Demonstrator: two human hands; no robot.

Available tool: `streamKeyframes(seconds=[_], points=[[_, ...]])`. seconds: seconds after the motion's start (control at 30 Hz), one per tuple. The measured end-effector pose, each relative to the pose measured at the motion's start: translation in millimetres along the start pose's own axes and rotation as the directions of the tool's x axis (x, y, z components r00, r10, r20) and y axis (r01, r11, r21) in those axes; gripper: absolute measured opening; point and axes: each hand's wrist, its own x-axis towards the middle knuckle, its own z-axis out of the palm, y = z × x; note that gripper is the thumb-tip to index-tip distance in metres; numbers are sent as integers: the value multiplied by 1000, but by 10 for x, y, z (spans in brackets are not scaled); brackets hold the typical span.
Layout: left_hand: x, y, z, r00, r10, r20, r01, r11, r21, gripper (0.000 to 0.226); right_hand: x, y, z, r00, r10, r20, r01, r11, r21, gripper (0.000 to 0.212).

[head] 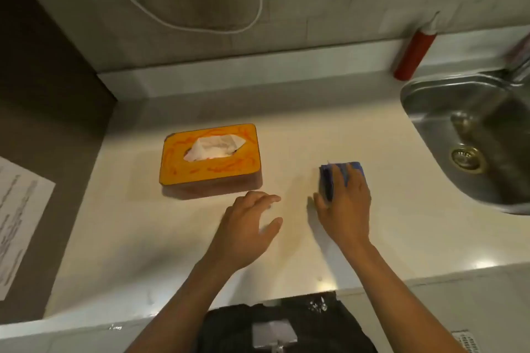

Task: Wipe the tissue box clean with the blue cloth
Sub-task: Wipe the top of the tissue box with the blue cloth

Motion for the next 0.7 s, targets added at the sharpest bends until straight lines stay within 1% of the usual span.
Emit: streamKeyframes(seconds=[0.07, 0.1, 0.13, 0.2, 0.27, 0.33, 0.37, 0.4, 0.43, 0.5, 0.53, 0.57, 0.6, 0.63, 0.67, 0.7], points=[[-10, -96, -45, 999, -27, 22, 28, 998, -62, 45, 32, 6, 21, 992, 97, 75, -92, 993, -74, 79], [-37, -170, -56, 999, -44, 18, 45, 995, -85, 44, 43, 18, 47, 988, 116, 105, -105, 988, -111, 83], [-79, -249, -69, 997, -64, 41, 68, 991, -116, 42, 59, 21, 58, 984, 134, 120, -118, 984, -133, 79], [-129, -364, -89, 992, -102, 74, 111, 985, -133, 39, 117, 29, 77, 989, 114, 90, -101, 985, -138, 57], [-162, -426, -92, 987, -129, 99, 144, 976, -166, 37, 157, 25, 60, 999, 54, 6, -53, 988, -142, 30], [-185, -431, -86, 988, -119, 102, 137, 972, -191, 37, 122, 16, 31, 1000, 22, -23, -24, 993, -119, 13], [-191, -420, -82, 988, -114, 105, 134, 969, -208, 38, 86, -21, 16, 998, 51, -24, -52, 998, -38, 13], [-189, -402, -76, 988, -108, 109, 131, 964, -231, 38, 47, -83, -8, 994, 106, -14, -104, 991, 86, 16], [-172, -387, -69, 988, -105, 109, 130, 958, -257, 38, 1, -151, -44, 987, 160, 6, -157, 962, 224, 19], [-133, -340, -62, 989, -108, 102, 135, 943, -306, 39, -128, -305, -145, 982, 184, 36, -185, 913, 363, 23], [-121, -312, -65, 988, -124, 93, 149, 930, -336, 44, -197, -370, -196, 975, 204, 85, -220, 878, 426, 24], [-112, -296, -65, 985, -147, 86, 169, 914, -368, 50, -256, -446, -245, 958, 232, 169, -287, 773, 566, 26], [-103, -286, -72, 981, -169, 98, 194, 894, -403, 59, -310, -533, -289, 929, 252, 271, -370, 604, 706, 26], [-97, -274, -84, 975, -186, 123, 222, 868, -445, 69, -356, -630, -334, 898, 250, 362, -437, 416, 797, 26], [-97, -265, -103, 968, -197, 158, 250, 832, -495, 76, -399, -723, -376, 868, 240, 435, -488, 250, 836, 24], [-100, -251, -131, 962, -199, 190, 272, 786, -555, 76, -429, -813, -417, 840, 219, 497, -525, 94, 846, 23]])
